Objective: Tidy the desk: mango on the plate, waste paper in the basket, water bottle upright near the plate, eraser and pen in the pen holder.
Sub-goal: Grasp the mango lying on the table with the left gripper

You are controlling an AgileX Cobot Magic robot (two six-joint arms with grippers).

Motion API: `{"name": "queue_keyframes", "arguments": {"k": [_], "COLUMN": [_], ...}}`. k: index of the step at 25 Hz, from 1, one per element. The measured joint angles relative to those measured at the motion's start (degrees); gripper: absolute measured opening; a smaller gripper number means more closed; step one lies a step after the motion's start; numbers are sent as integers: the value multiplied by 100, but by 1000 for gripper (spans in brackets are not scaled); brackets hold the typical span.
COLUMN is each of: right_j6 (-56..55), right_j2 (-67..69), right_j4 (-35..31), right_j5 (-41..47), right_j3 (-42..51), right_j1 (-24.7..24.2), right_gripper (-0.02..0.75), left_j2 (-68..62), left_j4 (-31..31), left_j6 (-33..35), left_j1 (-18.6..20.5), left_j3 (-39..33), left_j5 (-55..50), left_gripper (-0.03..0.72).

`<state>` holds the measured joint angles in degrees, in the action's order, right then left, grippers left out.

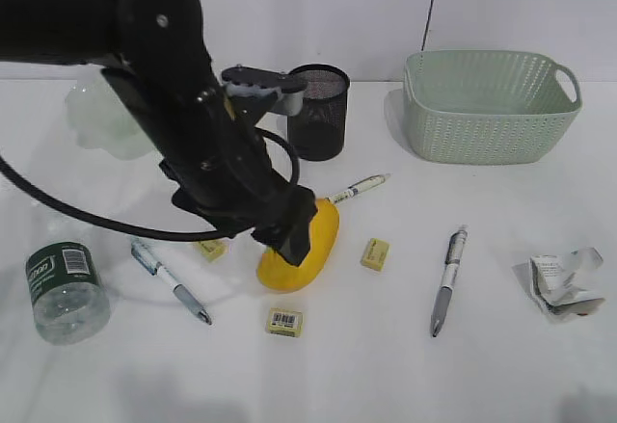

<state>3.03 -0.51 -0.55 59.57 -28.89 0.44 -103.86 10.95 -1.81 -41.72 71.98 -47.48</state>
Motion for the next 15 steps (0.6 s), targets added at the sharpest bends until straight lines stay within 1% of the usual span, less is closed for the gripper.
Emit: {"name": "queue_keyframes", "arguments": {"k": [5, 8, 15], "right_j6": [0, 0, 0], "right_j2": [0, 0, 0], "right_j4": [0, 0, 0], "right_j5": [0, 0, 0], "right_j3": [0, 0, 0], "right_j1": [0, 0, 0], "right_gripper": [561, 561, 561], "left_j2": [-399, -607, -923], "left_j4": [0, -11, -293], "left_j6": [-35, -61, -198], "left_j1": [0, 0, 0], "left_j3": [246, 272, 279], "left_j5": [155, 264, 560], "left_gripper": [666, 666, 666]}}
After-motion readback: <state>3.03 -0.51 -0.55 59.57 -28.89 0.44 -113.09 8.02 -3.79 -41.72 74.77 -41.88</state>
